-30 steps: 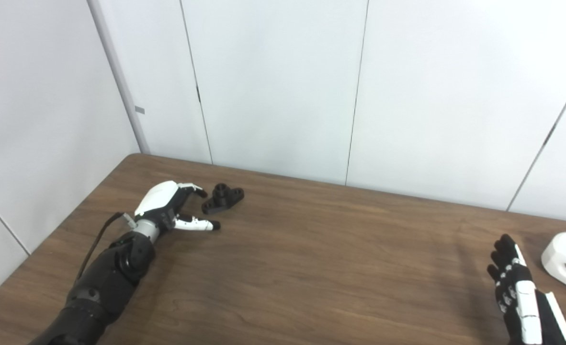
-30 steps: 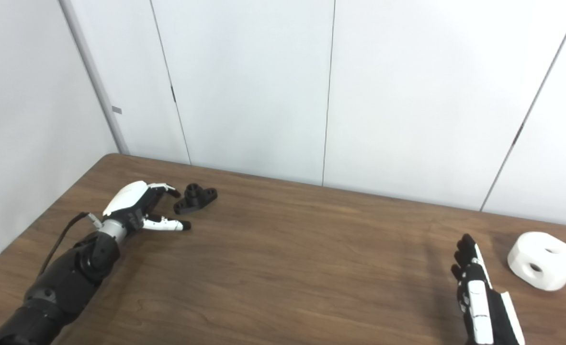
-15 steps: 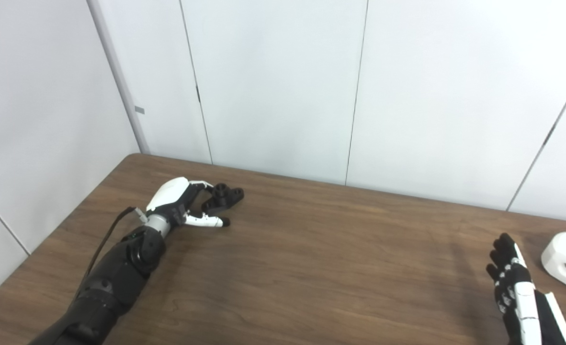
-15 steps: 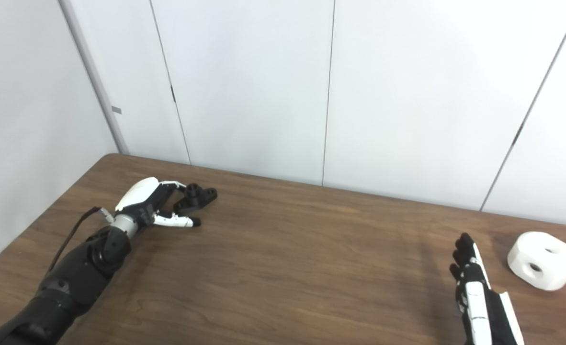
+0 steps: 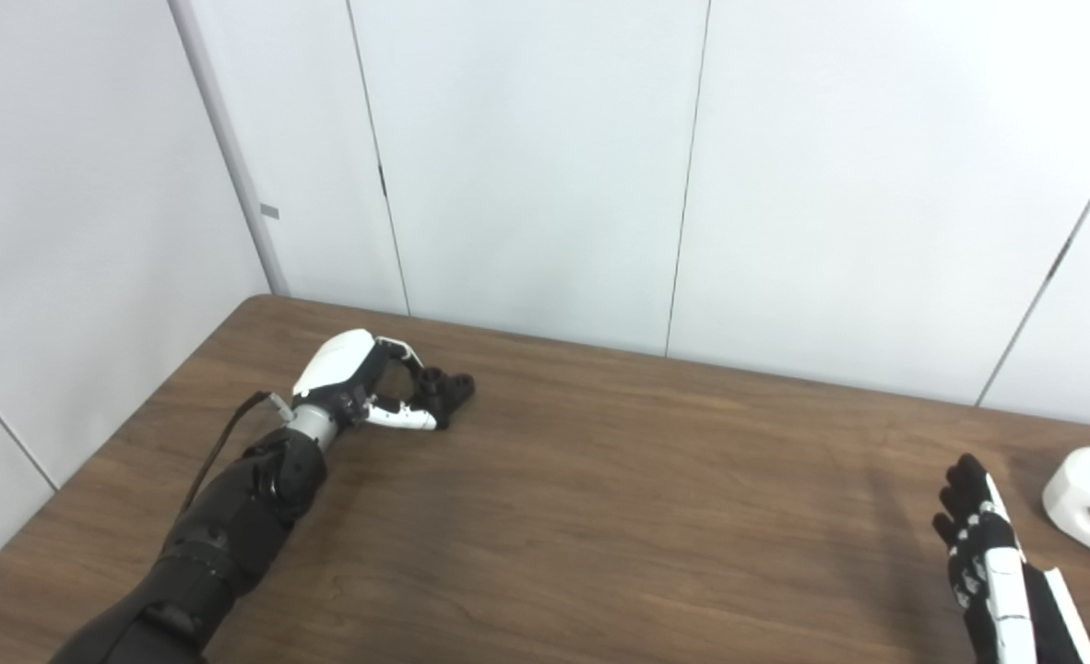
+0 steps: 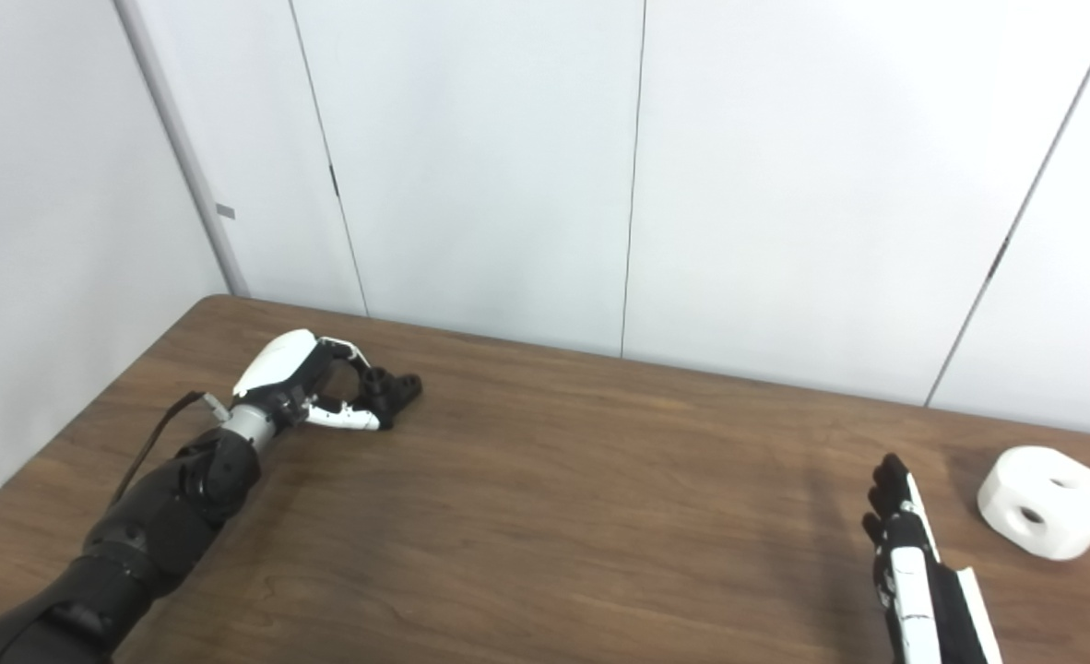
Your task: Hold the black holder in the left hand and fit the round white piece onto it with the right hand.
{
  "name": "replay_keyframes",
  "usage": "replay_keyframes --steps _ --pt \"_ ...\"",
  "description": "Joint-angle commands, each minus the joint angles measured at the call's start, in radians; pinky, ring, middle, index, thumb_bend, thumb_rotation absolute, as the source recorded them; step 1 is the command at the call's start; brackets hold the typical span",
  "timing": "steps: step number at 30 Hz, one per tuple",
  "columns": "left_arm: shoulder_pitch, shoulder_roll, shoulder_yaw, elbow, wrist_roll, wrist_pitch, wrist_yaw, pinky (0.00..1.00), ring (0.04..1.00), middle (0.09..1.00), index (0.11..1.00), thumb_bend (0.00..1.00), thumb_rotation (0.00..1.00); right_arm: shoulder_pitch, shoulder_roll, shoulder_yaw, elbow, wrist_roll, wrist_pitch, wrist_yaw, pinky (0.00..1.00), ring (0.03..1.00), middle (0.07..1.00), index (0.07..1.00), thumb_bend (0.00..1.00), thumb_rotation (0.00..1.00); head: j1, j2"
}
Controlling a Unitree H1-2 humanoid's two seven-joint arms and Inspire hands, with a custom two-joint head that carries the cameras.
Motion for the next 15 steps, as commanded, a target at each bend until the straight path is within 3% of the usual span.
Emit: replay_keyframes --steps 1,15 --pt "-0.038 0.028 -0.007 -0.003 0.009 -0.034 0.009 0.96 0.809 0.669 0.484 0.52 0.05 -0.021 0.002 -0.007 -0.044 0.013 -0.038 -0.003 1.00 1.000 1.000 1.000 0.42 1.00 0.002 0.003" --pt "-0.022 0.037 -0.001 -0.052 -0.001 -0.052 0.004 0.95 0.820 0.678 0.484 0.52 0.05 -0.030 0.006 -0.010 -0.058 0.018 -0.035 -0.003 1.00 1.000 1.000 1.000 0.48 1.00 -0.006 0.003"
